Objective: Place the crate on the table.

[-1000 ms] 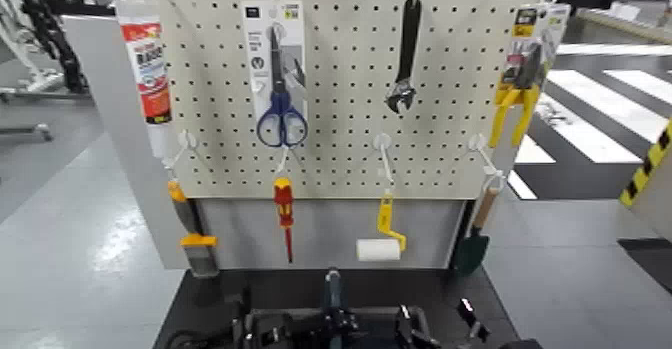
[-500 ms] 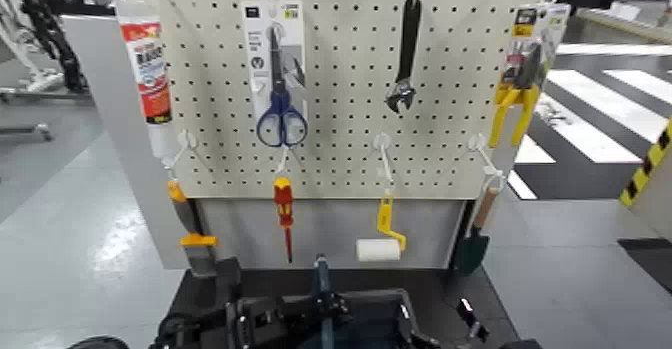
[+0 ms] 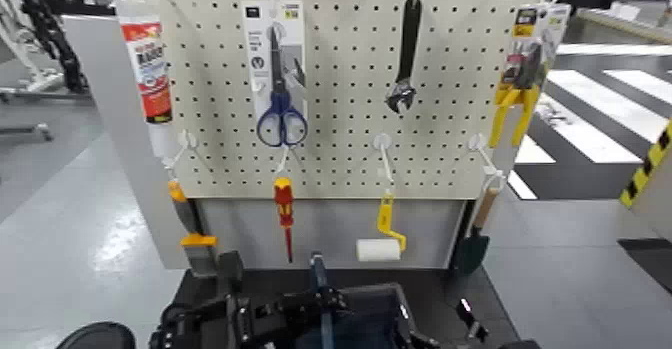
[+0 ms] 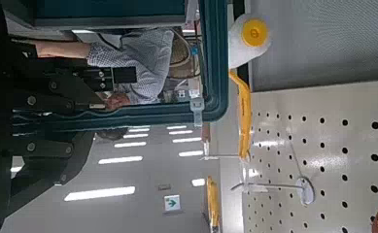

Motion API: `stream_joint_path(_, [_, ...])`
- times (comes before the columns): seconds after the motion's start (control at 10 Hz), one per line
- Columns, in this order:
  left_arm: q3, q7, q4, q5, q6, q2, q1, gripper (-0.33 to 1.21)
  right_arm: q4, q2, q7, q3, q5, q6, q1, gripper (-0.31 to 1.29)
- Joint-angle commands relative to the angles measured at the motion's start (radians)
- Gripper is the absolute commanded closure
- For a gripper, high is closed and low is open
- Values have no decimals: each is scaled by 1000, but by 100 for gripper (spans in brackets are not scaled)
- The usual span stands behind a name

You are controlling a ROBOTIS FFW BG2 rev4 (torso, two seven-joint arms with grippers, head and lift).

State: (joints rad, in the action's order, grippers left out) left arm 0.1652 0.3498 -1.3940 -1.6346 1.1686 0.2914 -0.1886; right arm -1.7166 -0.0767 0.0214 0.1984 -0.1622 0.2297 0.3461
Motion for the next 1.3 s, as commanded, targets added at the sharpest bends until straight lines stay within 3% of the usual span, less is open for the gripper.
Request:
stream_joint_path(0.1, [25,31,41,30,19,11,-43,118,2,0,0,1,-2,0,-1,14])
stream_joint_path(0.6, [89,115,130,87,36,41,-127,119,11,0,0,7,-8,10,-7,14])
stream_joint_path(1.3, [183,270,227,185,26,55,-232,119,25,-5,2,15,-19,28,-16,14])
